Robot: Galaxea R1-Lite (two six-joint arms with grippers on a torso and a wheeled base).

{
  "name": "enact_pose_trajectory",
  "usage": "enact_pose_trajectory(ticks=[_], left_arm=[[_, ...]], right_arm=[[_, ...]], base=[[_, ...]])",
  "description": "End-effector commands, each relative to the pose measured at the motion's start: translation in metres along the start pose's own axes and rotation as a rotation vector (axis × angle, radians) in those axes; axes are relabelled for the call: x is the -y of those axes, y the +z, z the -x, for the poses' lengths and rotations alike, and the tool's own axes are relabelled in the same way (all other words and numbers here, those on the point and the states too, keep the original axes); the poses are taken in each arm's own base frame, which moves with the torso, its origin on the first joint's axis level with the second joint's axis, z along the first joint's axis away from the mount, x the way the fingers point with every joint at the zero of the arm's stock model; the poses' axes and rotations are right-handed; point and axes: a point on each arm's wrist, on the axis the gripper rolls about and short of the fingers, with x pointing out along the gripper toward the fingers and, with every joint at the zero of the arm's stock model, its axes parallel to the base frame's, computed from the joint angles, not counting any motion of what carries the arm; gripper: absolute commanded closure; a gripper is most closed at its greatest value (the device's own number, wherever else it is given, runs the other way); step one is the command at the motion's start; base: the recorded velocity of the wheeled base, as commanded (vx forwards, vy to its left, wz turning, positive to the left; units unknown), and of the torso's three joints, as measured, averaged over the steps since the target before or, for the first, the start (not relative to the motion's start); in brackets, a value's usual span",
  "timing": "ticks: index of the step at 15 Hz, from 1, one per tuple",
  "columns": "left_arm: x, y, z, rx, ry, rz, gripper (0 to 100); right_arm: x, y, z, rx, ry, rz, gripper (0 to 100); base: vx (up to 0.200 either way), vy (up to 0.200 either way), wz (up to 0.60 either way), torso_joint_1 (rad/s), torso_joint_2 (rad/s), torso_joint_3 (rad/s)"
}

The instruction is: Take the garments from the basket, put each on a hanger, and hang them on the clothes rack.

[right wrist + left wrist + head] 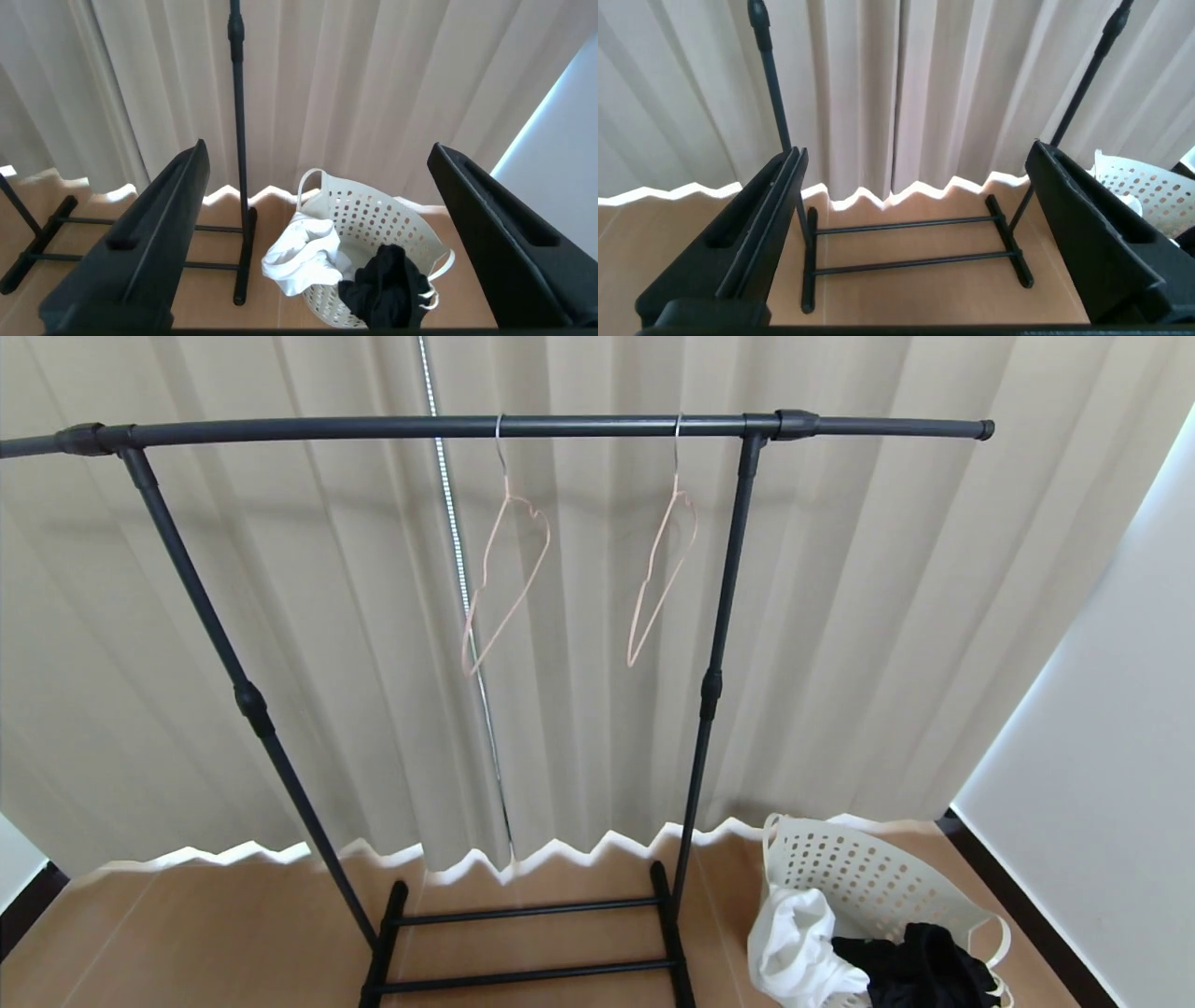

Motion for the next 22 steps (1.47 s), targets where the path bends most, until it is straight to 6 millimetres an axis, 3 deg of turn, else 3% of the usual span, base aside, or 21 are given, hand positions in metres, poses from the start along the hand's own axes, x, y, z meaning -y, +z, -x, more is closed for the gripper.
enact_pose_trajectory(ticks=[1,17,22], left_arm=[[0.0000,0.0001,-0.0001,-0.001,0.000,0.002,0],[0.0000,0.0001,-0.0001,-0.001,0.000,0.002,0],[0.0000,0.0001,-0.0001,-0.001,0.000,0.000,0]], right_arm=[[0.0000,0.0000,0.0000,0.001,0.000,0.000,0],[0.0000,0.0000,0.0000,0.001,0.000,0.000,0],[0.0000,0.0000,0.0000,0.001,0.000,0.002,0]], base=[[0.000,0.000,0.00,-0.178,0.50,0.349],[0.000,0.000,0.00,-0.096,0.47,0.370],[0.000,0.000,0.00,0.000,0.11,0.113]])
